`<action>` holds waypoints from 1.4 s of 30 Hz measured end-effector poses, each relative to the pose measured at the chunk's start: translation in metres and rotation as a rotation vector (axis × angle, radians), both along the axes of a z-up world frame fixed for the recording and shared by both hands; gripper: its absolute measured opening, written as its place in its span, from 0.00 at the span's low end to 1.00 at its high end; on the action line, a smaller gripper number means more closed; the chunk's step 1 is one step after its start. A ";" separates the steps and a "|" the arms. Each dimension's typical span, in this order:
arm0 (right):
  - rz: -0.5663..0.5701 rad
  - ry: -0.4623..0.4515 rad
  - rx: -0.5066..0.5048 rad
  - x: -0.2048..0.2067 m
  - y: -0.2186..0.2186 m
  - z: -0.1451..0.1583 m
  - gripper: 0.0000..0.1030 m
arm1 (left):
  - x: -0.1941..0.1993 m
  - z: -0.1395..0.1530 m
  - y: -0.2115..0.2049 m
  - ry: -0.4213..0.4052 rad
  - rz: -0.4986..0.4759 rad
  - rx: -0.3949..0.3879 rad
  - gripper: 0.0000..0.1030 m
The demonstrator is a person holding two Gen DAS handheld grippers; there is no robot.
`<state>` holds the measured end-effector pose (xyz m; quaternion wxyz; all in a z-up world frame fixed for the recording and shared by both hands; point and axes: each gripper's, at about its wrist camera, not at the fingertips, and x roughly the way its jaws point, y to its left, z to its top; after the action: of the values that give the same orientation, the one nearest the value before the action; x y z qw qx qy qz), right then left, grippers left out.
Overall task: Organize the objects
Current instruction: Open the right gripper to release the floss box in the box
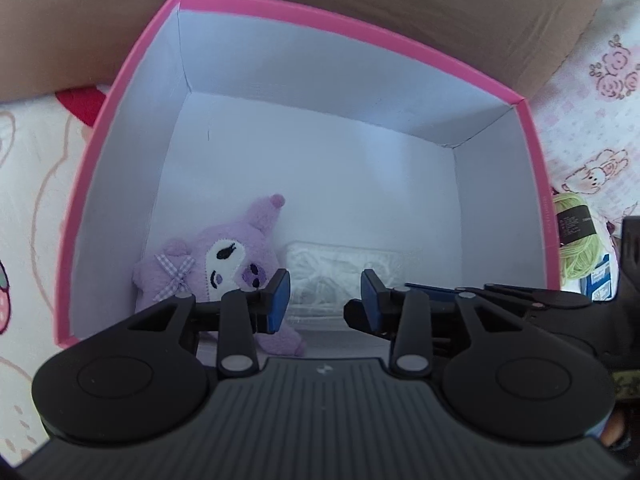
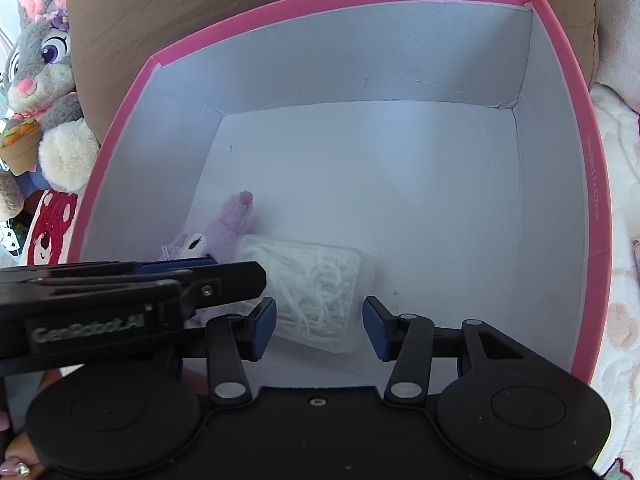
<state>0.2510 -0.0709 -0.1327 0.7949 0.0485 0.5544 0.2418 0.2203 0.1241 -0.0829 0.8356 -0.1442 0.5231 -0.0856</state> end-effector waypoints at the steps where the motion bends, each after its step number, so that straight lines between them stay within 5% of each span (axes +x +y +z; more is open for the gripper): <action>1: 0.000 -0.020 -0.002 -0.001 -0.001 0.003 0.53 | -0.002 0.005 -0.001 -0.017 -0.003 0.011 0.38; 5: 0.021 -0.116 0.007 -0.011 -0.007 0.024 0.56 | -0.015 0.022 0.001 -0.056 0.002 0.017 0.41; 16: 0.046 -0.199 0.073 -0.038 -0.038 0.064 0.56 | -0.035 0.056 0.000 -0.089 -0.021 -0.001 0.46; 30: 0.125 -0.284 0.008 -0.087 -0.059 0.103 0.60 | -0.087 0.097 -0.018 -0.141 -0.036 0.078 0.63; 35: 0.141 -0.325 -0.020 -0.108 -0.067 0.118 0.64 | -0.105 0.109 -0.025 -0.163 -0.060 0.103 0.83; 42: 0.148 -0.332 -0.080 -0.131 -0.074 0.128 0.65 | -0.123 0.113 -0.032 -0.133 -0.048 0.137 0.83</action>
<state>0.1199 -0.1450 -0.0049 0.8568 -0.0647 0.4268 0.2821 0.0972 0.0922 0.0303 0.8741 -0.0681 0.4744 -0.0791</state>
